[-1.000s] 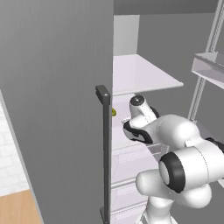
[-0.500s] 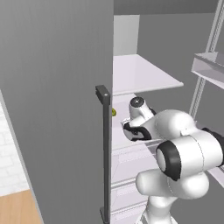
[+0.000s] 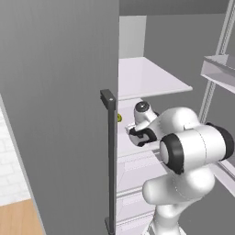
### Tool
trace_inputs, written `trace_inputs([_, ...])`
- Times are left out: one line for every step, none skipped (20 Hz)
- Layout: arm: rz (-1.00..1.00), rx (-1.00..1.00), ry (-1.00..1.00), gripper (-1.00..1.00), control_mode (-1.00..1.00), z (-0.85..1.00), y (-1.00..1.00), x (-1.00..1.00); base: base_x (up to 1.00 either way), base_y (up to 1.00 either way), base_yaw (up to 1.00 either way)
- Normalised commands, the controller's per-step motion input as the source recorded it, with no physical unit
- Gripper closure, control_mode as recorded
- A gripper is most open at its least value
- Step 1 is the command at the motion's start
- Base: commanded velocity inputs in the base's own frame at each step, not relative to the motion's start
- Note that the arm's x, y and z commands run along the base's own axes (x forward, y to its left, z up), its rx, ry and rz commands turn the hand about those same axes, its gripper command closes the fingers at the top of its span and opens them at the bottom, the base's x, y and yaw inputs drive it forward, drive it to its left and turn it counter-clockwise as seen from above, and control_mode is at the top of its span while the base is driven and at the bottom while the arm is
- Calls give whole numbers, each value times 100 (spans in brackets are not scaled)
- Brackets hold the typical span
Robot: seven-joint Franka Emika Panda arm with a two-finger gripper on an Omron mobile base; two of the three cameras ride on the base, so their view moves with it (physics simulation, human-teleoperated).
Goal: Take the strawberry from the fridge and place it on top of the pancake, located on the dining counter.
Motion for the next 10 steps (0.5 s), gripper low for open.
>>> trace_inputs([0,0,0,-100,-100,-25,9,32,0,0,0])
trace_inputs([0,0,0,-100,-100,-18,1,35,0,0,0])
trace_inputs([0,0,0,-100,-100,-18,6,33,0,0,0])
trace_inputs([0,0,0,-100,-100,-14,12,35,0,0,0])
trace_inputs([0,0,0,-100,-100,-14,1,31,0,0,0])
trace_inputs([0,0,0,-100,-100,-12,0,30,0,0,0])
trace_inputs([0,0,0,-100,-100,-11,0,26,0,0,0])
trace_inputs([1,0,0,-100,-100,-12,0,20,0,0,0])
trace_inputs([3,0,0,-100,-100,-9,0,7,0,0,0])
trace_inputs([3,0,0,-100,-100,-7,0,0,0,0,0])
